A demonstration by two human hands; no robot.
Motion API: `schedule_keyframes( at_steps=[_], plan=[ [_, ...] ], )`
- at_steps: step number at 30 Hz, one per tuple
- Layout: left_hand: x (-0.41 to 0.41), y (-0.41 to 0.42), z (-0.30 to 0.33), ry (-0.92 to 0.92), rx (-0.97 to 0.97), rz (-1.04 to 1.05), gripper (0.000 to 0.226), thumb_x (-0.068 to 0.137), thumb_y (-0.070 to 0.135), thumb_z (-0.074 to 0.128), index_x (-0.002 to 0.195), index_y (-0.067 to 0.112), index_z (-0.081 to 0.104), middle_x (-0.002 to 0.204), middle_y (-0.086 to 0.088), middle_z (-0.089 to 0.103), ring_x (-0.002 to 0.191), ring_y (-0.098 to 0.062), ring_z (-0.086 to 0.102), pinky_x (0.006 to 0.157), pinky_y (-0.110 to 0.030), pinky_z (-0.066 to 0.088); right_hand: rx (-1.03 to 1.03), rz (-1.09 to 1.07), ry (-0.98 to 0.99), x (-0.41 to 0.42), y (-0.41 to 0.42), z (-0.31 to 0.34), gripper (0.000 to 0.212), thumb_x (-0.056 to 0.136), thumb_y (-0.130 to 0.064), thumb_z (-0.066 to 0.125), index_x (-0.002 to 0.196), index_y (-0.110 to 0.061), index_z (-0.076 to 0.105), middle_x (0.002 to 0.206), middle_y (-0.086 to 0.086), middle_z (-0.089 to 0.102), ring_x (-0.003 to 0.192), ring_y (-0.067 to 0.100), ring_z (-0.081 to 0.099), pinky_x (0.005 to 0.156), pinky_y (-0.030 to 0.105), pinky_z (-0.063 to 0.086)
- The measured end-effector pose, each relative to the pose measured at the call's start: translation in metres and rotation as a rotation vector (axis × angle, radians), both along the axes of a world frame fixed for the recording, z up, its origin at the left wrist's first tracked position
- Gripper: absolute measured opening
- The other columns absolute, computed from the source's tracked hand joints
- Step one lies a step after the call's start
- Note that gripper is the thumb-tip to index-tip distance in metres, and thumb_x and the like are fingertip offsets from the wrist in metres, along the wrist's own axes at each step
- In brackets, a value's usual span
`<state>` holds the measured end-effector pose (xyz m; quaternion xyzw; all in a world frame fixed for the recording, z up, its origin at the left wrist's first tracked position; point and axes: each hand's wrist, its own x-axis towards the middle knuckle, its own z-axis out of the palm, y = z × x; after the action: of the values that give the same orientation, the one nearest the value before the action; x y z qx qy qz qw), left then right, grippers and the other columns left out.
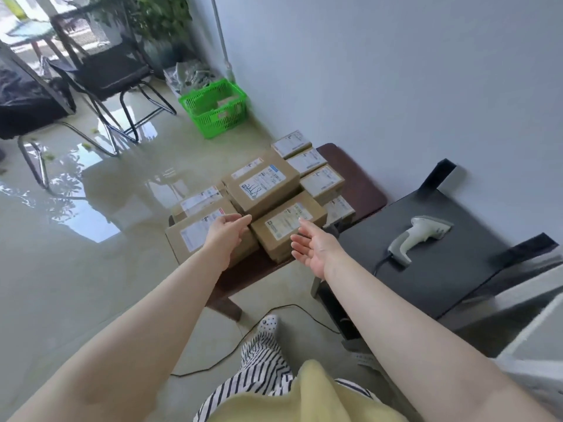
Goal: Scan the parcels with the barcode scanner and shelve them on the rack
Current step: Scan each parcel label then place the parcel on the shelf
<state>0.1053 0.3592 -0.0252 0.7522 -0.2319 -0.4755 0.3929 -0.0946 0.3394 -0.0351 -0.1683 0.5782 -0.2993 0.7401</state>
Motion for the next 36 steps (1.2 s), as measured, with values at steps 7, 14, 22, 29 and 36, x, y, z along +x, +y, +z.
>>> schedule_keyframes(
  at_steps=[7, 14, 22, 29, 36],
  plan=[
    [0.052, -0.101, -0.021, -0.179, -0.002, -0.169, 0.054, 0.091, 0.033, 0.074, 0.137, 0.014, 0.052, 0.135, -0.006, 0.057, 0.116, -0.022, 0.056, 0.091, -0.034, 0.047, 0.049, 0.022, 0.105, 0.053, -0.071, -0.024, 0.045, 0.088, -0.045, 0.072, 0.12, -0.016, 0.058, 0.116, 0.008, 0.066, 0.108, 0.022, 0.064, 0.092, 0.036, 0.056],
    [0.097, -0.183, -0.054, -0.443, 0.071, -0.51, 0.071, 0.089, 0.038, 0.074, 0.148, 0.018, 0.041, 0.149, -0.006, 0.044, 0.133, -0.023, 0.046, 0.096, -0.033, 0.038, 0.145, -0.005, 0.197, 0.11, -0.133, -0.05, 0.053, 0.09, -0.04, 0.071, 0.133, -0.013, 0.055, 0.13, 0.007, 0.06, 0.114, 0.022, 0.059, 0.077, 0.028, 0.056],
    [0.113, -0.227, -0.091, -0.383, 0.186, -0.64, 0.065, 0.094, 0.038, 0.07, 0.15, 0.018, 0.044, 0.15, -0.003, 0.05, 0.127, -0.021, 0.052, 0.095, -0.032, 0.042, 0.192, -0.079, 0.287, 0.148, -0.168, -0.094, 0.072, 0.088, -0.05, 0.069, 0.148, -0.022, 0.041, 0.137, 0.003, 0.06, 0.121, 0.026, 0.059, 0.107, 0.051, 0.046],
    [0.108, -0.224, -0.09, -0.328, 0.135, -0.612, 0.056, 0.092, 0.035, 0.073, 0.141, 0.021, 0.051, 0.137, 0.0, 0.058, 0.104, -0.014, 0.057, 0.076, -0.028, 0.05, 0.237, -0.143, 0.329, 0.156, -0.17, -0.086, 0.066, 0.09, -0.048, 0.068, 0.145, -0.02, 0.046, 0.136, 0.002, 0.061, 0.123, 0.025, 0.057, 0.107, 0.046, 0.044],
    [0.098, -0.209, -0.059, -0.147, 0.004, -0.507, 0.042, 0.09, 0.028, 0.075, 0.128, 0.026, 0.057, 0.11, 0.011, 0.06, 0.088, -0.006, 0.065, 0.067, -0.023, 0.053, 0.113, -0.29, 0.233, 0.146, -0.15, -0.054, 0.051, 0.096, -0.031, 0.065, 0.144, -0.024, 0.047, 0.117, -0.006, 0.06, 0.084, 0.002, 0.052, 0.069, 0.024, 0.043]
  ],
)
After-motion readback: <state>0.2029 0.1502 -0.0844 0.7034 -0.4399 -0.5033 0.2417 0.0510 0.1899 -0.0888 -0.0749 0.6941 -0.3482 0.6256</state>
